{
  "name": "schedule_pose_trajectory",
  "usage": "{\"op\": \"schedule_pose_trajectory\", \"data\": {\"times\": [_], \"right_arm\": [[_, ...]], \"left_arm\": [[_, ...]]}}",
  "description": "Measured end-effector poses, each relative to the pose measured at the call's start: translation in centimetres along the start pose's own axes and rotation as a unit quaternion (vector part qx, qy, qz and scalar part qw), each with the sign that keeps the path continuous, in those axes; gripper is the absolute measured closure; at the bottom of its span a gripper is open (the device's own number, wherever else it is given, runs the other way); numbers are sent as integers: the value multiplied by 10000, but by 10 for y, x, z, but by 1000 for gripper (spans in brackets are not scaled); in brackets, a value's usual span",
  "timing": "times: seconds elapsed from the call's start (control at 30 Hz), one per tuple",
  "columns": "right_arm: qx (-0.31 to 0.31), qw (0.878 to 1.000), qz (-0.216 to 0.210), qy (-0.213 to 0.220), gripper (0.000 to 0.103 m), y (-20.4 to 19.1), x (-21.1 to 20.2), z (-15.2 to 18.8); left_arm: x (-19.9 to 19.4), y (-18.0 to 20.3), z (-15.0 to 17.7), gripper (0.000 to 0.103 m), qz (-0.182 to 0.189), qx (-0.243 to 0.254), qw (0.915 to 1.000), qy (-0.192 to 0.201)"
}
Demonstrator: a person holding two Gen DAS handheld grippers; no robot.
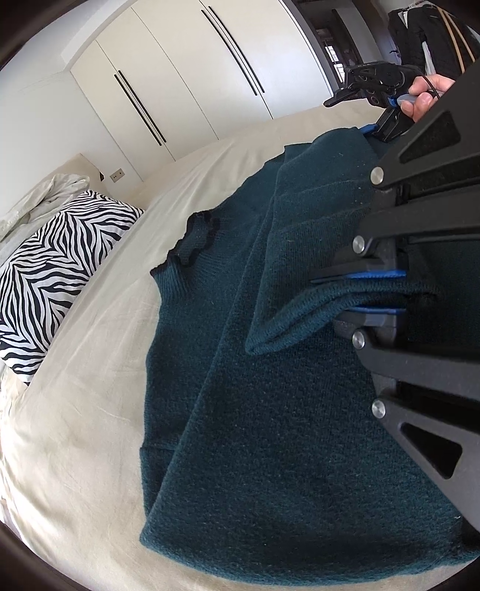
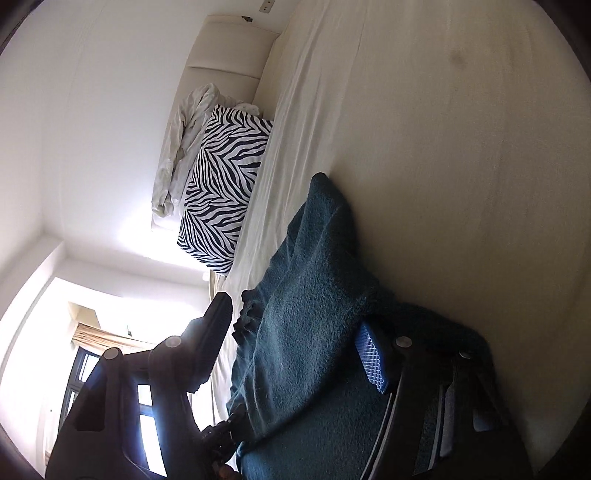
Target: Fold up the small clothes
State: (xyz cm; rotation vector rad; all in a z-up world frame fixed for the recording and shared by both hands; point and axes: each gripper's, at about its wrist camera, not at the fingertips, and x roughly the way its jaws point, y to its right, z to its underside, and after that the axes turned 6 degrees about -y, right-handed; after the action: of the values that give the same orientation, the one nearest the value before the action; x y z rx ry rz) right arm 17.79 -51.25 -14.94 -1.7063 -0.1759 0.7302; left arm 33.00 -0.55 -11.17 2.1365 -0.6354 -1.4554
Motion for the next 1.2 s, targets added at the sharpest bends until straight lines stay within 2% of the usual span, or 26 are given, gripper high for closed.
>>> {"op": "schedule_pose_trajectory", "data": {"times": [0.1, 0.17, 0.27, 0.37, 0.47, 0.6, 0.7, 0.83, 0.97, 1.0, 1.1, 1.2], "right_arm": [[310, 9992, -217, -150, 39, 4, -13, 3], [400, 9990, -126, -169, 38, 3, -29, 11], [135, 9997, -14, -200, 37, -8, -50, 20], [-271, 9995, 58, -119, 37, -30, -58, 16], [-543, 9984, 67, -169, 37, -51, -48, 9], [-850, 9955, 268, -322, 37, -66, -24, 9], [-776, 9945, 444, -543, 37, -61, -4, 5], [-868, 9914, 548, -807, 37, -58, 23, -8], [-668, 9897, 667, -1077, 36, -36, 54, -32], [-634, 9894, 773, -1049, 37, -30, 57, -38], [-530, 9938, 557, -800, 37, -21, 55, -56], [-530, 9949, 682, -522, 36, -22, 51, -71]], "left_arm": [[0, -4, 0, 88, 23, 66, 10000, -7], [-2, -3, 0, 88, 7, 56, 10000, 48], [-9, 10, -3, 88, -201, 377, 9987, 265], [-18, 17, -9, 88, -189, 543, 9973, 455], [-25, 20, -12, 88, -142, 654, 9959, 607], [-6, 2, -11, 86, -532, 522, 9966, 359], [-4, -16, -4, 86, -240, 387, 9975, 534], [-3, -17, -2, 85, -252, 437, 9969, 605], [-3, -25, 0, 85, -52, 360, 9973, 643], [-2, -24, 0, 85, -66, 381, 9971, 655], [-1, -24, 2, 85, -89, 426, 9966, 694], [0, -25, 2, 85, -37, 395, 9968, 701]]}}
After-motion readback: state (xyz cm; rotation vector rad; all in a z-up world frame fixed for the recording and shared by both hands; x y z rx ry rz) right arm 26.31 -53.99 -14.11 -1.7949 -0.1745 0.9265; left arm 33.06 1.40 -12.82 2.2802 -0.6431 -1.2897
